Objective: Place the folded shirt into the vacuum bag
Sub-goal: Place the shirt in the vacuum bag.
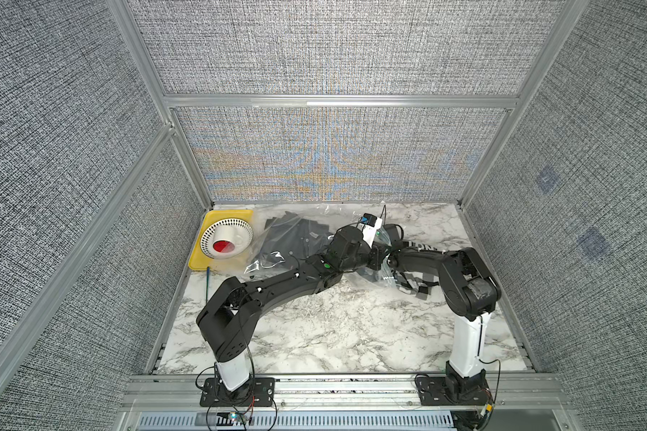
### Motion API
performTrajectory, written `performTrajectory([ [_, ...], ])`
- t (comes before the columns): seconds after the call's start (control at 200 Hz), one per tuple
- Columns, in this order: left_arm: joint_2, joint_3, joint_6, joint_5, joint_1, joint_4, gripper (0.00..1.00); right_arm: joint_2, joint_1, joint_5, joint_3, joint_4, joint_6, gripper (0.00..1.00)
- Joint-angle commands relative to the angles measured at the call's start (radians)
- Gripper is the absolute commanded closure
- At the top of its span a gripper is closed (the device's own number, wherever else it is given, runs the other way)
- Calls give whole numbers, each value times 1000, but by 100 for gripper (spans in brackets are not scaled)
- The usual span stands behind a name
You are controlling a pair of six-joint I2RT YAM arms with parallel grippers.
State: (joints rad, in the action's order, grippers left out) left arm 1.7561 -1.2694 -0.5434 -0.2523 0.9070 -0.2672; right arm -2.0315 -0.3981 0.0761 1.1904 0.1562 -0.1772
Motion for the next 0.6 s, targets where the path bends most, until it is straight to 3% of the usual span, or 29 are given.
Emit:
performTrajectory([
  [0.0,-12,4,2,-17,0,-55,100,-33,-22,-159,31,-175,12,3],
  [0.135,-15,11,-1,-20,0,-63,100,-63,-40,-240,75,-290,-4,16],
  [0.445,12,9,-18,-54,0,-81,100,-53,-7,-273,61,-382,-60,83],
  [0.535,27,-4,-24,-77,1,-80,100,-8,17,-265,26,-363,-59,86],
  [0.596,32,-8,-26,-78,1,-77,100,23,29,-244,8,-350,-48,82],
])
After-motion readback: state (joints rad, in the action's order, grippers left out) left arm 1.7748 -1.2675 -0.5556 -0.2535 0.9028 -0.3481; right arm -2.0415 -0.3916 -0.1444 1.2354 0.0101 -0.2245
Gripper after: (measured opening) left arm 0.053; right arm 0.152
